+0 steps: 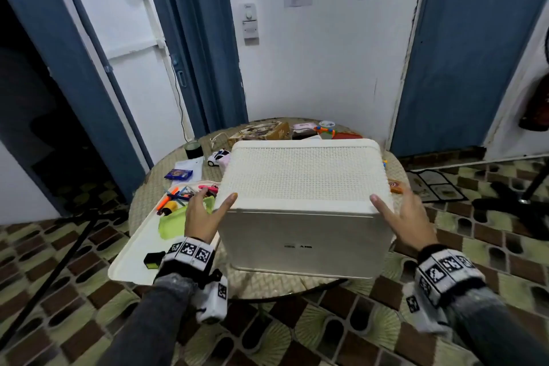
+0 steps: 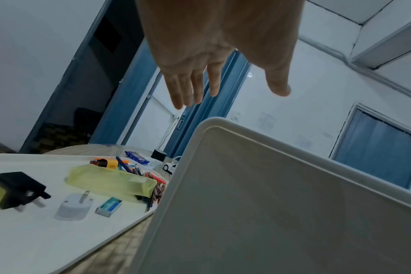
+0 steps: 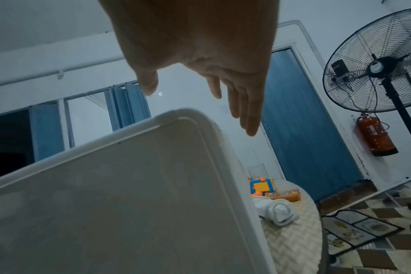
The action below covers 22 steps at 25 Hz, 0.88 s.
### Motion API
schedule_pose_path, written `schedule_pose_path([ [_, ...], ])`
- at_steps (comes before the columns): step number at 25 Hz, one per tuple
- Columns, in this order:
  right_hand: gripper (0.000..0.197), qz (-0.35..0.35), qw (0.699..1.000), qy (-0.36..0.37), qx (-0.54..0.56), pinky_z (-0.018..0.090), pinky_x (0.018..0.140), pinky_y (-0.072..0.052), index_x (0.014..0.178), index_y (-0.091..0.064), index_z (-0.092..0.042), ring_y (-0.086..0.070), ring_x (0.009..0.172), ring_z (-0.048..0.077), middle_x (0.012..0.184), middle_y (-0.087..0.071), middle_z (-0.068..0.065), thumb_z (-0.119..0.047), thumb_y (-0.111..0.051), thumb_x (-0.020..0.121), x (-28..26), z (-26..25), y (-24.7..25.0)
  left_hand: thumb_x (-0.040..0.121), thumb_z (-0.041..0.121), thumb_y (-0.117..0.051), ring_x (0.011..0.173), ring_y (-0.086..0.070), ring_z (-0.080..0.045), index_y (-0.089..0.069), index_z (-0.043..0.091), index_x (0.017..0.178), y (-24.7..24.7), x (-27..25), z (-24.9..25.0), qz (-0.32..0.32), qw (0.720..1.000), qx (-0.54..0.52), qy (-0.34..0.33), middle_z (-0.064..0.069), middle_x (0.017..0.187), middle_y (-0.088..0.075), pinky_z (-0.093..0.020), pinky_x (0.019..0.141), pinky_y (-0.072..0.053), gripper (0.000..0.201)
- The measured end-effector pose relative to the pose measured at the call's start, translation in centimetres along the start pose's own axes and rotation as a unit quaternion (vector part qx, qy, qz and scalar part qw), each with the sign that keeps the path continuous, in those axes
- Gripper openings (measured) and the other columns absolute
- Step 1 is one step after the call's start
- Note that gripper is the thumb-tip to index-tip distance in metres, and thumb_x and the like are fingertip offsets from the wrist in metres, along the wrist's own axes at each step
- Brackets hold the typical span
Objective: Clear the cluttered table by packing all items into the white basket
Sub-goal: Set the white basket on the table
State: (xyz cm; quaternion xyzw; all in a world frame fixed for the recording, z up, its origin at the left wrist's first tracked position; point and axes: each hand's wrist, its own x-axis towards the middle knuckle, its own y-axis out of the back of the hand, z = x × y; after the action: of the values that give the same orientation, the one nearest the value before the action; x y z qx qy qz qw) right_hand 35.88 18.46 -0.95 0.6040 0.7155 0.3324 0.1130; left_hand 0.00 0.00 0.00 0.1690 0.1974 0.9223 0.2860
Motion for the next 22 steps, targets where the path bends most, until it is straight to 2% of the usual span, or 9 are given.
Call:
schedule_pose_path([
  [2, 0.091, -0.026, 0.998, -0.025, 0.055, 0.042, 0.099, -0.042, 0.136, -0.037, -0.021, -0.049, 0.12, 0.027, 0.13, -0.053, 0.006, -0.079, -0.054, 0.068, 0.4, -0.9, -1.2, 0.052, 0.08, -0.069, 0.134, -0.039, -0.025, -0.039, 0.015, 0.142, -0.5, 1.4, -0.1, -0.057, 0.998, 0.012, 0.038, -0.005, 0.146, -0.042, -0.046, 0.111, -0.033, 0.115],
  [5, 0.071, -0.007, 0.99, -0.034, 0.14, 0.033, 0.089, -0.042, 0.134, -0.04, -0.024, -0.053, 0.113, 0.02, 0.122, -0.057, -0.003, -0.055, -0.069, 0.077, -0.5, -1.5, -2.4, 0.035, 0.083, -0.073, 0.118, -0.057, -0.02, -0.048, 0.018, 0.135, -1.3, 1.9, -1.0, -0.128, 0.987, -0.068, 0.068, -0.002, 0.133, -0.058, -0.046, 0.102, -0.045, 0.122],
  [7, 0.059, 0.009, 0.983, -0.01, 0.181, 0.035, 0.091, -0.044, 0.129, -0.042, -0.031, -0.055, 0.113, 0.017, 0.121, -0.058, -0.006, -0.047, -0.07, 0.08, -1.5, -1.2, -2.6, 0.039, 0.074, -0.081, 0.109, -0.062, -0.018, -0.05, 0.02, 0.132, -1.5, 0.9, -1.8, -0.121, 0.98, -0.13, 0.091, 0.0, 0.123, -0.064, -0.045, 0.099, -0.048, 0.111],
  [9, 0.054, 0.002, 0.98, 0.011, 0.201, 0.039, 0.096, -0.045, 0.129, -0.04, -0.036, -0.054, 0.115, 0.012, 0.124, -0.057, -0.011, -0.043, -0.068, 0.084, -2.4, -0.4, -2.5, 0.049, 0.062, -0.085, 0.114, -0.058, -0.018, -0.044, 0.02, 0.137, -1.5, -0.8, -2.4, -0.103, 0.976, -0.168, 0.094, 0.001, 0.125, -0.061, -0.044, 0.101, -0.046, 0.105],
  [11, 0.065, 0.001, 0.98, 0.03, 0.199, 0.042, 0.099, -0.044, 0.137, -0.036, -0.037, -0.05, 0.121, 0.009, 0.132, -0.052, -0.012, -0.053, -0.066, 0.081, -3.8, 0.5, -2.5, 0.057, 0.051, -0.085, 0.115, -0.055, -0.018, -0.042, 0.018, 0.136, -0.9, -2.8, -3.0, -0.077, 0.975, -0.19, 0.087, 0.001, 0.127, -0.058, -0.043, 0.099, -0.047, 0.096],
  [14, 0.09, 0.011, 0.983, 0.027, 0.18, 0.048, 0.106, -0.039, 0.146, -0.022, -0.039, -0.04, 0.133, 0.015, 0.146, -0.04, -0.006, -0.068, -0.061, 0.07, -5.6, 1.8, -2.9, 0.063, 0.039, -0.084, 0.11, -0.056, -0.013, -0.043, 0.02, 0.128, 0.4, -5.8, -3.5, -0.062, 0.975, -0.203, 0.066, 0.004, 0.123, -0.055, -0.037, 0.094, -0.049, 0.08],
  [17, 0.099, -0.015, 0.981, 0.034, 0.191, 0.051, 0.112, -0.032, 0.147, -0.013, -0.044, -0.031, 0.14, 0.016, 0.154, -0.028, -0.007, -0.07, -0.064, 0.066, -7.1, 2.8, -3.2, 0.07, 0.012, -0.079, 0.1, -0.058, 0.009, -0.042, 0.015, 0.125, 0.9, -8.3, -4.8, -0.051, 0.974, -0.215, 0.049, 0.009, 0.119, -0.054, -0.013, 0.084, -0.049, 0.067],
  [19, 0.102, -0.042, 0.977, 0.037, 0.206, 0.044, 0.113, -0.03, 0.149, -0.01, -0.041, -0.031, 0.139, 0.012, 0.154, -0.026, -0.011, -0.062, -0.07, 0.069, -7.8, 3.0, -3.3, 0.072, -0.002, -0.076, 0.091, -0.057, 0.018, -0.039, 0.013, 0.122, 0.7, -9.4, -5.5, -0.064, 0.977, -0.197, 0.051, 0.014, 0.115, -0.052, -0.004, 0.075, -0.047, 0.064],
  [22, 0.103, -0.073, 0.98, 0.018, 0.185, 0.035, 0.109, -0.031, 0.149, -0.016, -0.025, -0.036, 0.132, 0.01, 0.147, -0.033, -0.008, -0.027, -0.081, 0.069, -8.4, 3.8, -3.6, 0.069, -0.001, -0.079, 0.1, -0.056, 0.001, -0.032, 0.016, 0.121, 0.7, -10.3, -6.8, -0.106, 0.981, -0.146, 0.074, 0.01, 0.116, -0.048, -0.017, 0.085, -0.046, 0.072],
])
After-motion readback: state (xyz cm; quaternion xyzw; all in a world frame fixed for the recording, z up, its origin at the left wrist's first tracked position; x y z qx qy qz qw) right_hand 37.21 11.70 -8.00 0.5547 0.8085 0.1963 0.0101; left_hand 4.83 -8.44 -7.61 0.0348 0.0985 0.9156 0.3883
